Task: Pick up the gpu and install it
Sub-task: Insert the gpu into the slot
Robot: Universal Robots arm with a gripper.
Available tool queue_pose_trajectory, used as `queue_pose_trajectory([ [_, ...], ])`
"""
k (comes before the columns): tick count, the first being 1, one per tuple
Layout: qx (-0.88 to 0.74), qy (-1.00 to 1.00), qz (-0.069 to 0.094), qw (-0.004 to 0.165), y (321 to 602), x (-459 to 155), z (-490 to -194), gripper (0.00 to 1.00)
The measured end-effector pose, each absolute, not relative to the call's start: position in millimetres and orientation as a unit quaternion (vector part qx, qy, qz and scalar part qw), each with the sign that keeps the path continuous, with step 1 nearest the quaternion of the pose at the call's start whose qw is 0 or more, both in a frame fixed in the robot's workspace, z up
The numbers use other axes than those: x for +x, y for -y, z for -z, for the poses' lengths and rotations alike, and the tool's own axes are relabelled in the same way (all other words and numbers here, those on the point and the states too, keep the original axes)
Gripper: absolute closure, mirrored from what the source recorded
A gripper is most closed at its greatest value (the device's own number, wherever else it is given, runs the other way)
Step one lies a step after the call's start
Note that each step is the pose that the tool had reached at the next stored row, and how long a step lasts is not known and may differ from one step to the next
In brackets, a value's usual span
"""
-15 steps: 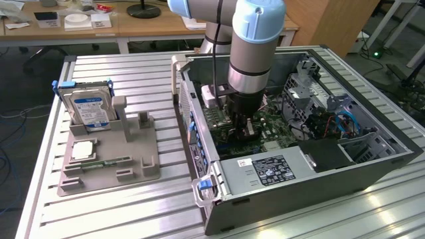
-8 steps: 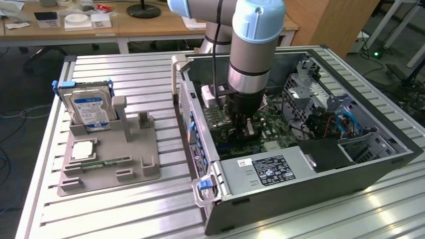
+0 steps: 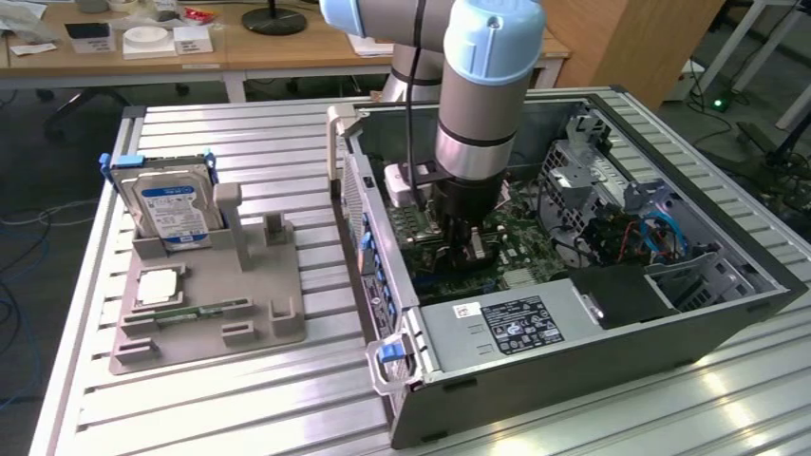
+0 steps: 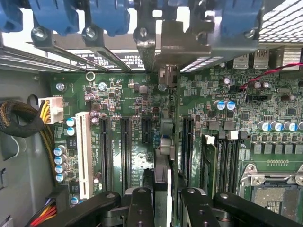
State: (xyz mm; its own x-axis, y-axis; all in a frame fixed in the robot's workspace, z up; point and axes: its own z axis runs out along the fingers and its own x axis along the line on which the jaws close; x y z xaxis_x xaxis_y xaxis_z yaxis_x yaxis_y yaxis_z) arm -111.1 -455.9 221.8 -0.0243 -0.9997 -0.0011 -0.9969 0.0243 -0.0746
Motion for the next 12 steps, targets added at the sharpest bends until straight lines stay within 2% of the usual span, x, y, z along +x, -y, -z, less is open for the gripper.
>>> queue_pose_trajectory([
  [12,-0.698,-0.716,0.022,0.028,455.4,-112.1,-219.5,0.73],
])
